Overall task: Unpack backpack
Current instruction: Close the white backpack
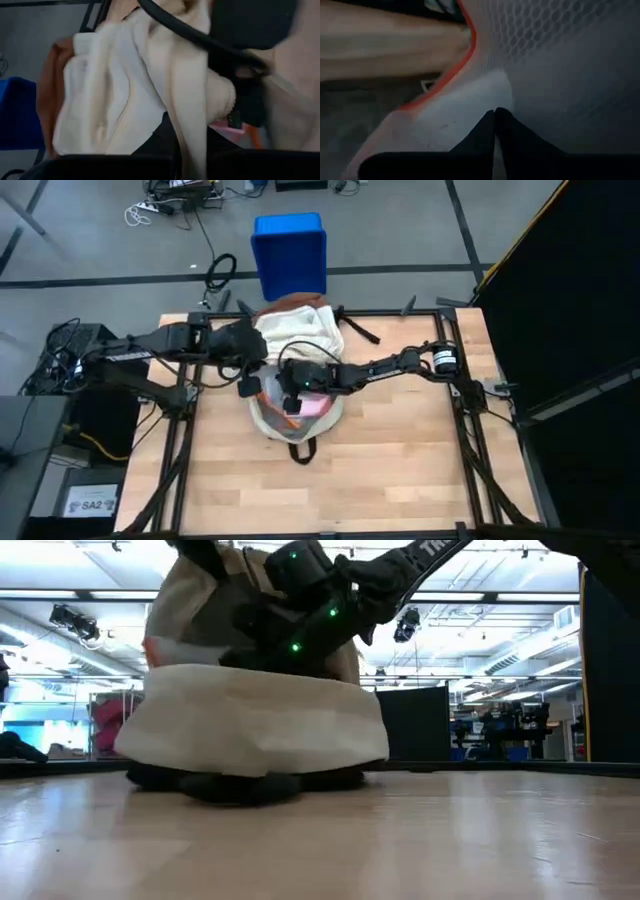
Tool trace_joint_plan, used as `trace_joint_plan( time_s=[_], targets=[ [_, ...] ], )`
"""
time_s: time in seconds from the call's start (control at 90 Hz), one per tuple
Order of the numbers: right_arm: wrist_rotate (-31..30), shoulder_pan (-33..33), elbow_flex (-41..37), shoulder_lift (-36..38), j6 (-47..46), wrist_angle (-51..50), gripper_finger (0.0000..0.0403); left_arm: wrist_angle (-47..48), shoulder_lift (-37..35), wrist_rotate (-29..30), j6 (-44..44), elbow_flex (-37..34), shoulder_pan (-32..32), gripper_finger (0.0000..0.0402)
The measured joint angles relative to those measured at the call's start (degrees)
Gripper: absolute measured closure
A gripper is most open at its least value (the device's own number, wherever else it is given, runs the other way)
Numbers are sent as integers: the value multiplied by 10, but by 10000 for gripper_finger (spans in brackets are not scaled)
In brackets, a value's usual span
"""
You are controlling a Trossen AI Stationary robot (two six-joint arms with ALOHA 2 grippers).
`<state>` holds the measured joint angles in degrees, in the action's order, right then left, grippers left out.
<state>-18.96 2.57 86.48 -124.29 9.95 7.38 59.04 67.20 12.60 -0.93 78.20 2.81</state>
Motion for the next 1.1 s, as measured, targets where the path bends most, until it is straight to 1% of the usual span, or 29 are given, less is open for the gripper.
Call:
trace_joint_plan(
  time_s=[0.189, 0.311, 0.456, 0.556, 0.667, 0.767, 0.878, 0.978, 1.1],
  targets=[
    [-18, 13, -1, 0, -50, -45, 403, 29, 0, 13, 16, 52, -33, 402],
    [-30, 20, -1, -1, -63, -45, 403, 33, 4, 10, 36, 44, -49, 402],
    [-30, 31, -2, -2, -97, -59, 403, 46, 24, -13, 61, 21, -79, 402],
    [-29, 39, -2, -2, -102, -82, 403, 44, 37, -9, 64, 21, -106, 402],
    [-28, 37, -4, 2, -92, -95, 403, 48, 45, -4, 73, 20, -116, 402],
    [-23, 17, -6, 23, -61, -104, 403, 46, 50, -9, 78, 10, -117, 402],
    [-18, -21, -5, 67, -30, -121, 403, 39, 50, -13, 87, -18, -117, 402],
    [-20, -61, -4, 100, -10, -183, 403, 25, 51, -23, 93, -45, -118, 402],
    [-46, -115, -5, 127, -13, -290, 403, -17, 51, -34, 104, -79, -138, 401]
  ],
)
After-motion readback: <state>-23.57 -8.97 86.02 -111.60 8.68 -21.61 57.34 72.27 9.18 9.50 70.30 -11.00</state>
